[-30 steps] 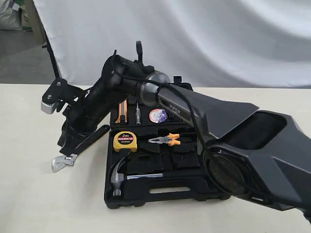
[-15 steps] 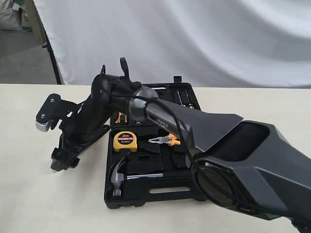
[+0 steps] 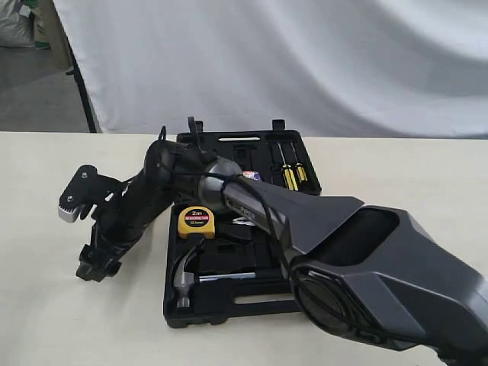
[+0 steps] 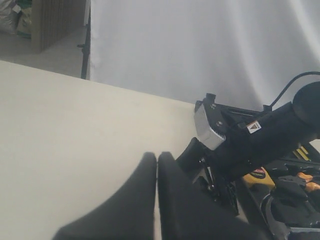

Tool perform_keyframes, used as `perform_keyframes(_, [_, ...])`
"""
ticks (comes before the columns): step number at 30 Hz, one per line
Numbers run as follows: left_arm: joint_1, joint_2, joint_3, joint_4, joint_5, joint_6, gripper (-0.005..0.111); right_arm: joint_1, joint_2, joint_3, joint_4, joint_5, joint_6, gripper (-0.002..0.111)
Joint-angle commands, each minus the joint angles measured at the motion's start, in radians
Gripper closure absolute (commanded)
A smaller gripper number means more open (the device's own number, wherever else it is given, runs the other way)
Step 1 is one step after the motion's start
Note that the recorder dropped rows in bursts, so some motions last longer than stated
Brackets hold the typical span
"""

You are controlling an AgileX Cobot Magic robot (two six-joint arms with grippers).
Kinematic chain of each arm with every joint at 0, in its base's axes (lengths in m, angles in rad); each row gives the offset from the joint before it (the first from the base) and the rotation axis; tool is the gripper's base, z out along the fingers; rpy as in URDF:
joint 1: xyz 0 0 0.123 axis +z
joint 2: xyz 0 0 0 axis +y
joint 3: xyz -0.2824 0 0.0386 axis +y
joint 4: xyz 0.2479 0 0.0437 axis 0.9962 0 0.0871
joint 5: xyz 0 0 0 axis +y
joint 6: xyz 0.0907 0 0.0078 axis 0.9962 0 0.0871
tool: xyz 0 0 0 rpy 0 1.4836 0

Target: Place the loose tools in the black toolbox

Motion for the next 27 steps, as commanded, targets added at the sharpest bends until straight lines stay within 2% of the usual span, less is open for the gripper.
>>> perform_keyframes(1, [0.025,-0.003,-0.003,0.004,-0.007,-0.005,0.106,0.004,0.012,-0.01,-0.018,0.102,0.012,0.053])
perform_keyframes(7, [0.025,-0.003,-0.003,0.004,-0.007,-0.005,0.106,0.013,0.012,-0.026,0.023,0.173,0.035,0.085])
perform_keyframes(14, [0.025,-0.003,-0.003,0.004,-0.007,-0.005,0.106,0.053,0.012,-0.026,0.046,0.199,0.044,0.109])
perform_keyframes(21, [0.025,-0.003,-0.003,0.004,-0.007,-0.005,0.106,0.11,0.012,-0.026,0.046,0.204,0.076,0.109])
perform_keyframes(27, [0.025,-0.003,-0.003,0.004,-0.007,-0.005,0.106,0.137,0.01,-0.026,0.004,0.169,0.2,0.108])
